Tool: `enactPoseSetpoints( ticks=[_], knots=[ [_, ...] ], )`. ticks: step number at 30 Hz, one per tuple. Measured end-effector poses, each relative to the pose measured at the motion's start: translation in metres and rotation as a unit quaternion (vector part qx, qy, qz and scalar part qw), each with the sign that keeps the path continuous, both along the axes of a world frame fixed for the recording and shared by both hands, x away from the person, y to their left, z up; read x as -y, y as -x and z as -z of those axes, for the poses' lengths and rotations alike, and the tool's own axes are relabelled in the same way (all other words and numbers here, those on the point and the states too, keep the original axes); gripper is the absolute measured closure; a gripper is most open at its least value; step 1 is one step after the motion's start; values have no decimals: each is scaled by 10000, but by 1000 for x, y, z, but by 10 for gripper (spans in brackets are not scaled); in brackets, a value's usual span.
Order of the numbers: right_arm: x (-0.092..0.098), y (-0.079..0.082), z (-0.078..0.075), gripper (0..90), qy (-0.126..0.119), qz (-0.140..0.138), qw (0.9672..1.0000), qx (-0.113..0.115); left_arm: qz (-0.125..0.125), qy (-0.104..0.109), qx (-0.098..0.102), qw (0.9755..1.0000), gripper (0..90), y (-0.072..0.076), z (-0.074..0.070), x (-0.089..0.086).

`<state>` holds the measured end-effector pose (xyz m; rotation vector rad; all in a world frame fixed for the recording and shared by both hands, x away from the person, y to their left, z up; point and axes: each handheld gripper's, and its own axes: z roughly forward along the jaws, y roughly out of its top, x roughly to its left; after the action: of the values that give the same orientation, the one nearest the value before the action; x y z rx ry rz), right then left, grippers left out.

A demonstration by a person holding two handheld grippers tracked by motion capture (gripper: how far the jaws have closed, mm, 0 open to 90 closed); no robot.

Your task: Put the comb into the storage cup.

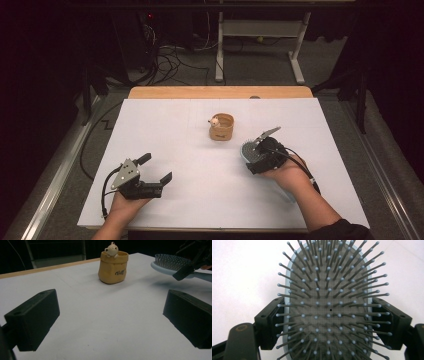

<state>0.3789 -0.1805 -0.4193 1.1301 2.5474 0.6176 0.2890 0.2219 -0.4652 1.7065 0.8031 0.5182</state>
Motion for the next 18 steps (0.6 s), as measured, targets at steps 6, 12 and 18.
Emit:
enactPoseSetpoints(
  ticks=[6, 12, 18],
  knots=[
    [5, 6, -3, 206, -155, 49, 9995, 289, -1, -7, -4, 10000, 11, 0, 0, 0],
    [11, 11, -8, 206, -509, 161, 9960, 710, 25, -9, -15, 10000, 15, 0, 0, 0],
    [15, 16, -10, 205, -719, 210, 9912, 1091, 15, 1, -34, 10000, 17, 0, 0, 0]
  ],
)
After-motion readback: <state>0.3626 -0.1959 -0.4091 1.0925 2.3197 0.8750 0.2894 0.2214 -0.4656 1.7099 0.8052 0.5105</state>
